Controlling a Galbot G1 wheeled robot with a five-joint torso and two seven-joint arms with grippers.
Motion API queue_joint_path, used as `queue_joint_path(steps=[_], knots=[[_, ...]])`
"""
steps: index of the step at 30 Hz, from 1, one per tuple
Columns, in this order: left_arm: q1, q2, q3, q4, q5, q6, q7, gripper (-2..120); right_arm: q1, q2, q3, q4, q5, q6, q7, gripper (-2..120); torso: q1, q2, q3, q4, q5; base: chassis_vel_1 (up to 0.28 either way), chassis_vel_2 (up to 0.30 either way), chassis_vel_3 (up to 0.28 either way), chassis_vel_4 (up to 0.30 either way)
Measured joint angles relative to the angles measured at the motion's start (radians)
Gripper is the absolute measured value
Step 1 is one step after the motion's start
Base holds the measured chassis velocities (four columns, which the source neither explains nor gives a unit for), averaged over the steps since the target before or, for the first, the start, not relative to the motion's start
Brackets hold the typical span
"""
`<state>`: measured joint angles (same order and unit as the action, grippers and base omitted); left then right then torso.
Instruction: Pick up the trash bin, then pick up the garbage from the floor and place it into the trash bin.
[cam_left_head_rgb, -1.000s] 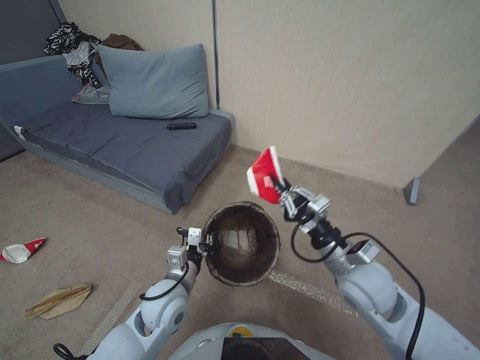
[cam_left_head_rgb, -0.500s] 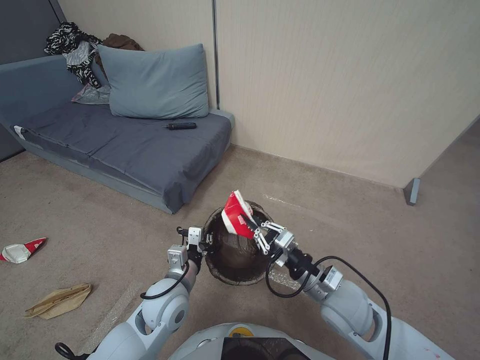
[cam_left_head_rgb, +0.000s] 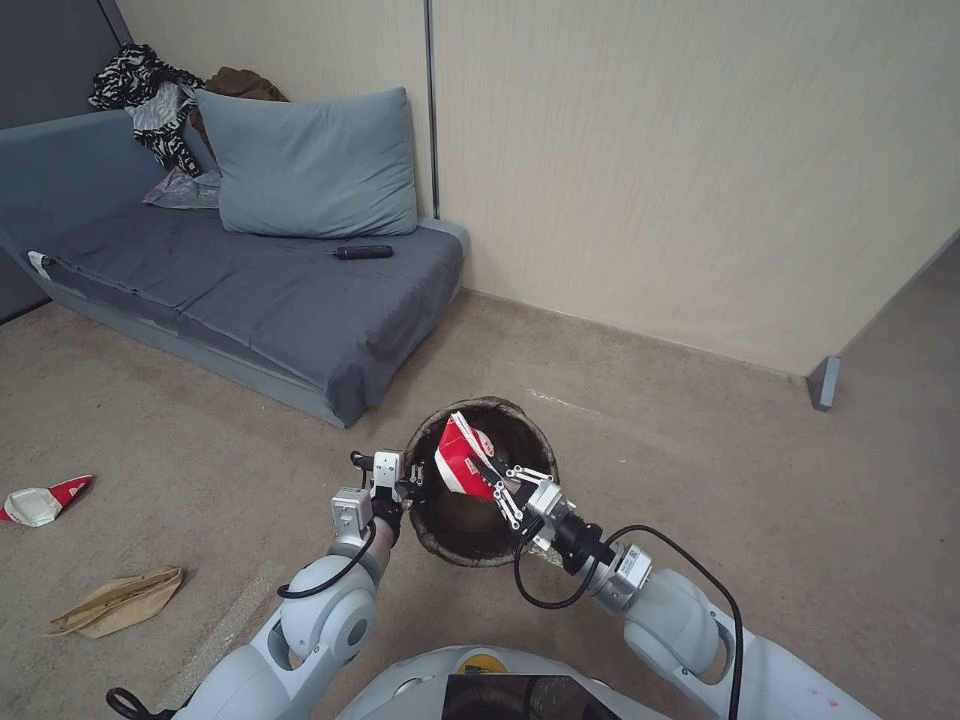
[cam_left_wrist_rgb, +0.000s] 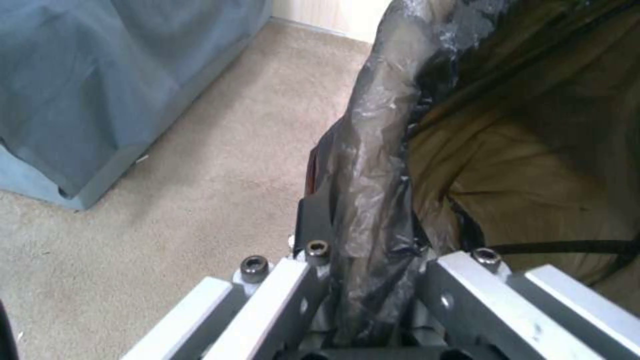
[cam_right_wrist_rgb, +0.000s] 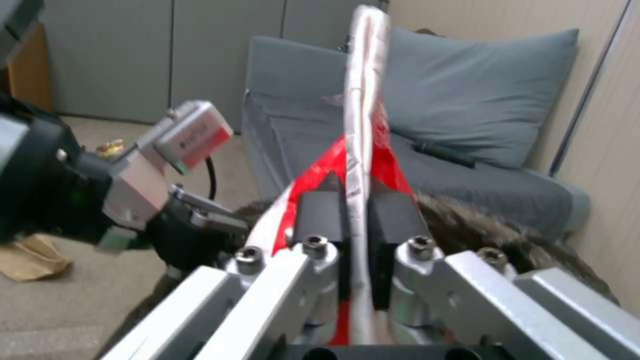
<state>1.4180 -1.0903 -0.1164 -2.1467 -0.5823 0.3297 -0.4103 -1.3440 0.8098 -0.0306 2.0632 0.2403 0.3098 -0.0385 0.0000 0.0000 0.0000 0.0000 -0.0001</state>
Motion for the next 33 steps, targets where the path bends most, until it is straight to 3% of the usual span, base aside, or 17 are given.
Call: queue_joint_path(steps=[11,19,22,25,33], knots=[[-0.002,-0.004,-0.004,0.001,-0.007,0.000,-0.002,2,0.000,0.001,0.009,-0.014,-0.009,-0.009,0.015,48,0.000,0.000,0.000,-0.0001,0.0001,0.000,0.000,0.000,0.000],[-0.004,-0.007,-0.001,0.008,-0.006,-0.001,-0.002,2,-0.005,0.002,0.053,0.044,0.011,-0.012,0.031,77,0.000,0.000,0.000,0.0000,0.0003,0.000,0.000,0.000,0.000],[-0.004,-0.008,-0.003,0.010,0.001,-0.003,-0.002,2,-0.015,0.003,0.124,0.109,0.054,-0.034,0.072,86,0.000,0.000,0.000,0.0000,0.0000,0.000,0.000,0.000,0.000],[-0.001,-0.010,-0.016,0.025,0.050,-0.015,0.001,2,-0.042,0.005,0.277,0.185,0.137,-0.085,0.162,99,0.000,0.000,0.000,-0.0001,-0.0001,0.000,0.000,0.000,0.000],[0.034,-0.025,-0.068,0.028,0.113,-0.027,0.007,2,-0.101,0.047,0.439,0.220,0.199,-0.136,0.276,100,0.000,0.000,0.000,0.0006,0.0003,0.000,0.000,0.000,0.000]])
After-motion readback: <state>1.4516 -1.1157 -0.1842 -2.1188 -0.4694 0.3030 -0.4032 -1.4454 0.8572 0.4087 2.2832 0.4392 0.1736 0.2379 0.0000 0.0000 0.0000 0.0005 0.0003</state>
